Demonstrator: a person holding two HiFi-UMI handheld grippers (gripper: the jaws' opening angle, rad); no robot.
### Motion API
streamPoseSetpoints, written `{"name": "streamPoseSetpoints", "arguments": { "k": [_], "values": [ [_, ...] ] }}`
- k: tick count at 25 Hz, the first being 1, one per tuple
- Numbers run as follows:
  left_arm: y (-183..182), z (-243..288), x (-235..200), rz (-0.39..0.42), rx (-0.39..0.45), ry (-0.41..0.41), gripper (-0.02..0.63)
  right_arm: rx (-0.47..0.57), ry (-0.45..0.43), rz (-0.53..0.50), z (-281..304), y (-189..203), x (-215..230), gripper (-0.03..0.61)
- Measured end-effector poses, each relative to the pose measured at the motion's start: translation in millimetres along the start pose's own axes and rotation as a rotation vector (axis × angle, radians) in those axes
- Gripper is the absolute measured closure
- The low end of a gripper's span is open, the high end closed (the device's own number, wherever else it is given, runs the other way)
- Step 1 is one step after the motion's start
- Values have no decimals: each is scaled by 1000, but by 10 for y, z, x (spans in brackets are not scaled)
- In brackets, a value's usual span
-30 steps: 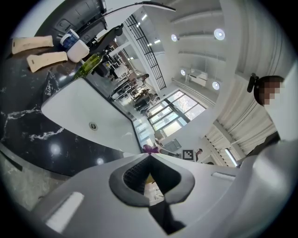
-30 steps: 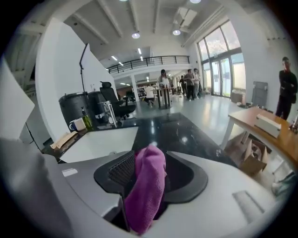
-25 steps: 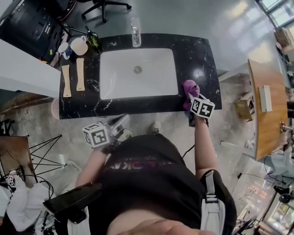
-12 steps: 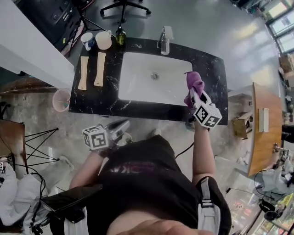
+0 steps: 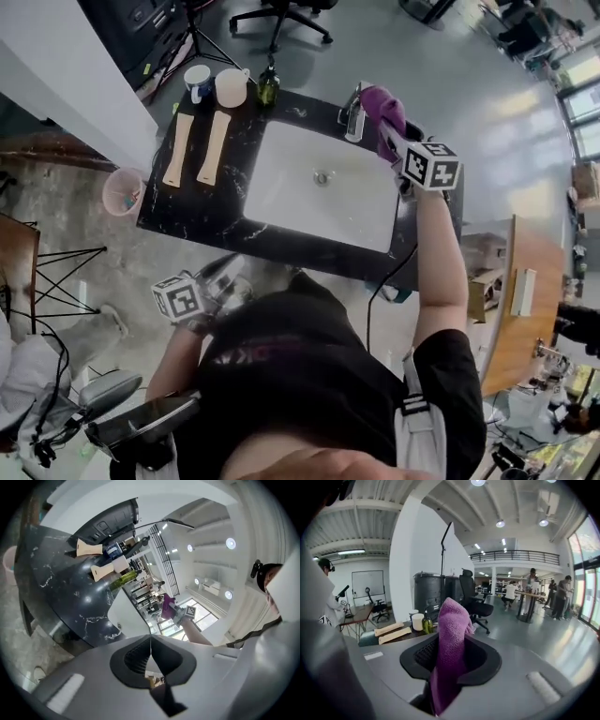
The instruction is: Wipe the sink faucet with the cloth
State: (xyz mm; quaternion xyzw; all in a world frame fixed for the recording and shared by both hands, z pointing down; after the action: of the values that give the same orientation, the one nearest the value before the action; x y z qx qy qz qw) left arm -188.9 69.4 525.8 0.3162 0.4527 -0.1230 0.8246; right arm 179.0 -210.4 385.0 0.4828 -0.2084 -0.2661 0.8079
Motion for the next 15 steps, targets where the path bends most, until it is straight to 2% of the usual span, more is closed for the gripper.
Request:
{"name": "streamPoseSetpoints", "arguments": {
  "k": [6,8,11,15],
  "values": [
    [-37,46,64,-38,120,-120,611,-247,-155,-106,857,-74,510,454],
    [-21,72,62,-56,148,-162,611,-252,-154,-94,1054,-145,766,454],
    [20,152,97,-79,160,-201,611,-223,-135,-14,1283,-272,1142,454],
    [-12,239,142,-73,162,-227,611,-189,-152,29,1396,-280,1266,459]
  ]
}}
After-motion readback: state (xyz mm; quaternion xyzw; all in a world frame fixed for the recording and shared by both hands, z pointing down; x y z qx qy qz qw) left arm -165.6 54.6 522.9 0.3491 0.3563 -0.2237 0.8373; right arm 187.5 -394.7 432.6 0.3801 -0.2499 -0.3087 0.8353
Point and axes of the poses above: the fingertips, and each gripper's own axes: z forward along the fingers, x to its right, y out of its underside, the point moved 6 cm from there along -z, backward along the fingers, and after that the axes turned 13 degrees about -y, right-handed, at the moved point
